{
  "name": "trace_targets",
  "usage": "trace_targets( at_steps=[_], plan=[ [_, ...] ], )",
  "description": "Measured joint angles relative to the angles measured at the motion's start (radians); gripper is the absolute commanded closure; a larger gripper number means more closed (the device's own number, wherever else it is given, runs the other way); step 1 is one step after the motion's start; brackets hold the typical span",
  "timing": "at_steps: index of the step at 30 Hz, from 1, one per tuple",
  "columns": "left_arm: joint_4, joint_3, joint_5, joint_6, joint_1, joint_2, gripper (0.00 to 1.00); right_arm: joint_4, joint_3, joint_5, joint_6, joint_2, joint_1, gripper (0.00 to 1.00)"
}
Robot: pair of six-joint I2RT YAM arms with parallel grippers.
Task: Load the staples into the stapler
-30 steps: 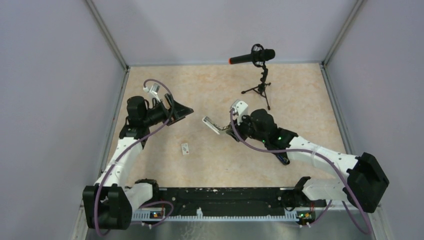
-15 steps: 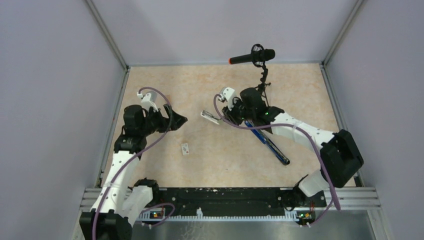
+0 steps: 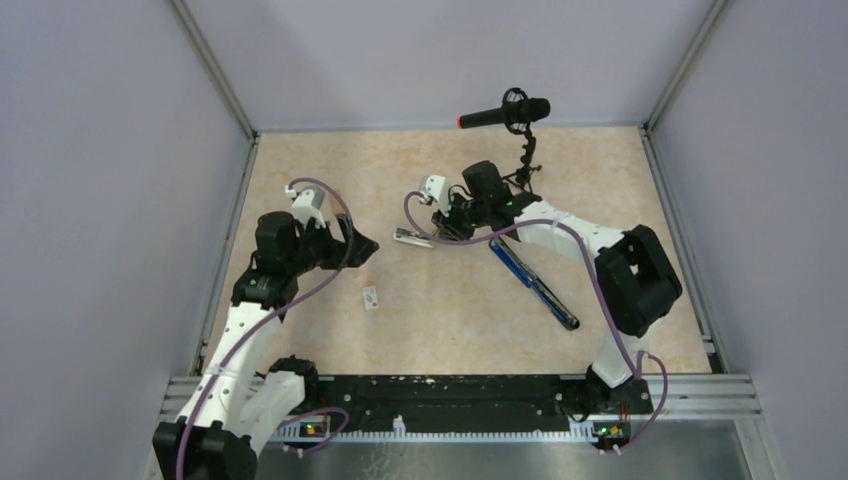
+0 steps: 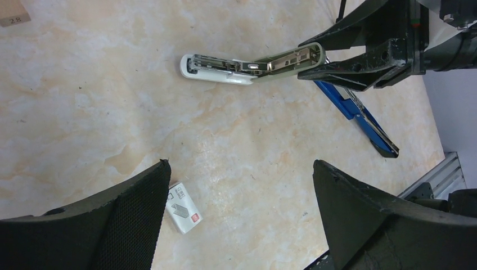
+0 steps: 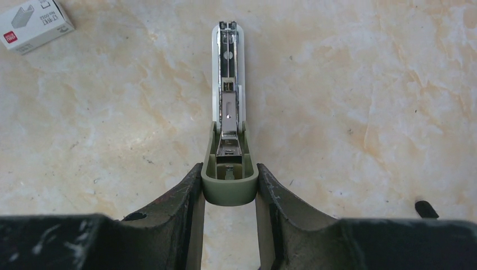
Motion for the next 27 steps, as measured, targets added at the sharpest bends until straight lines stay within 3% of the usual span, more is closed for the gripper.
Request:
trace_targets(
  at_steps=[8, 16, 27],
  plan=[
    [-0.001, 0.000, 0.001, 0.006, -0.003, 0.002, 0.01, -0.061, 0.128, 0.003, -0.070, 0.081, 0.000, 0.98],
    [-0.001, 0.000, 0.002, 0.015, -0.003, 0.002, 0.01, -0.112, 0.155, 0.010, -0.096, 0.126, -0.002, 0.96],
    [-0.001, 0.000, 0.003, 0.021, -0.004, 0.016, 0.01, -0.114, 0.160, 0.011, -0.103, 0.131, -0.002, 0.62]
  ],
)
